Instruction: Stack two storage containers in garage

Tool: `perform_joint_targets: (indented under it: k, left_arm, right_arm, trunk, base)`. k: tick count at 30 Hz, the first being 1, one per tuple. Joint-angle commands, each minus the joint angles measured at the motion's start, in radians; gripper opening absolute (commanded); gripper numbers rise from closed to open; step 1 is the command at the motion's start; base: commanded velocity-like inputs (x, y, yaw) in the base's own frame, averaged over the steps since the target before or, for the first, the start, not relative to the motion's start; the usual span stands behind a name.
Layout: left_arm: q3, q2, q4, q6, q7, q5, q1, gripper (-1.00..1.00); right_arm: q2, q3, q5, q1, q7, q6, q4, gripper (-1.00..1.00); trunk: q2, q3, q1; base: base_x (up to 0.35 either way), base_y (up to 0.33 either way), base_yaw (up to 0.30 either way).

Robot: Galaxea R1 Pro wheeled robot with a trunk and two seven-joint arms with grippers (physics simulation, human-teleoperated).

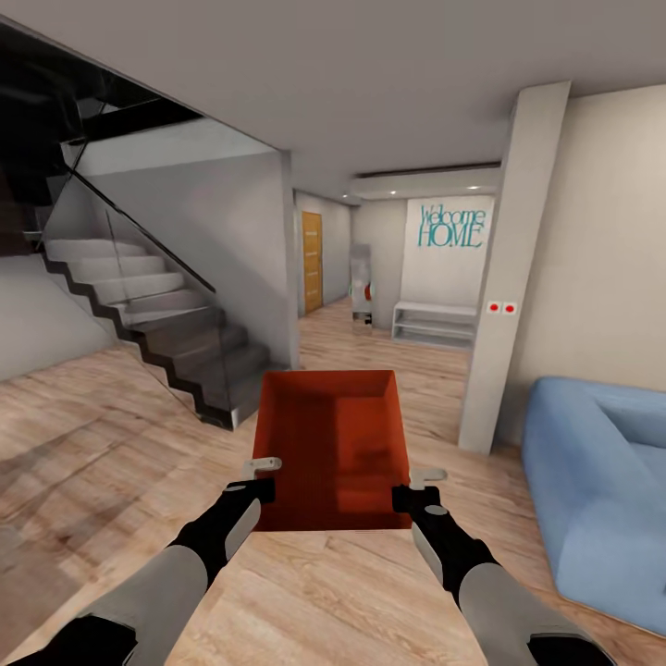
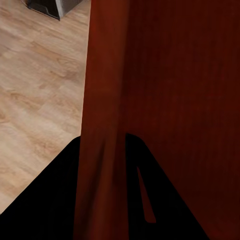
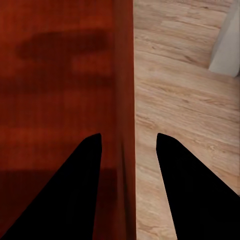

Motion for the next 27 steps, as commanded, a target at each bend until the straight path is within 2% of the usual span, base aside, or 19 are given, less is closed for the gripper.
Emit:
perform_joint_targets:
  k: [1, 7, 23, 27]
  left_arm:
    - [0.005, 0.001, -0.004, 0.007, 0.014, -0.019, 0.000, -1.00]
    - [0.004, 0.001, -0.004, 0.008, 0.014, -0.019, 0.000, -1.00]
    - [0.005, 0.001, -0.004, 0.008, 0.014, -0.019, 0.000, -1.00]
    - [0.005, 0.001, -0.004, 0.008, 0.014, -0.019, 0.000, -1.00]
  right_arm:
    - [0.000, -0.030, 0.013, 0.000, -0.004, 0.004, -0.001, -1.00]
    - [0.001, -0.030, 0.013, 0.000, -0.005, 0.005, 0.000, -1.00]
    - [0.001, -0.030, 0.013, 0.000, -0.004, 0.005, 0.000, -1.00]
    - [0.001, -0.030, 0.013, 0.000, -0.004, 0.005, 0.000, -1.00]
  trunk:
    - [-0.001, 0.000, 0.001]
    - [-0.001, 0.000, 0.001]
    - [-0.001, 0.000, 0.001]
    - [-0.001, 0.000, 0.001]
  base:
    - [0.323, 0.000, 0.000]
    - [0.323, 0.000, -0.032]
    - [0.323, 0.000, -0.236]
    - [0.323, 0.000, -0.076]
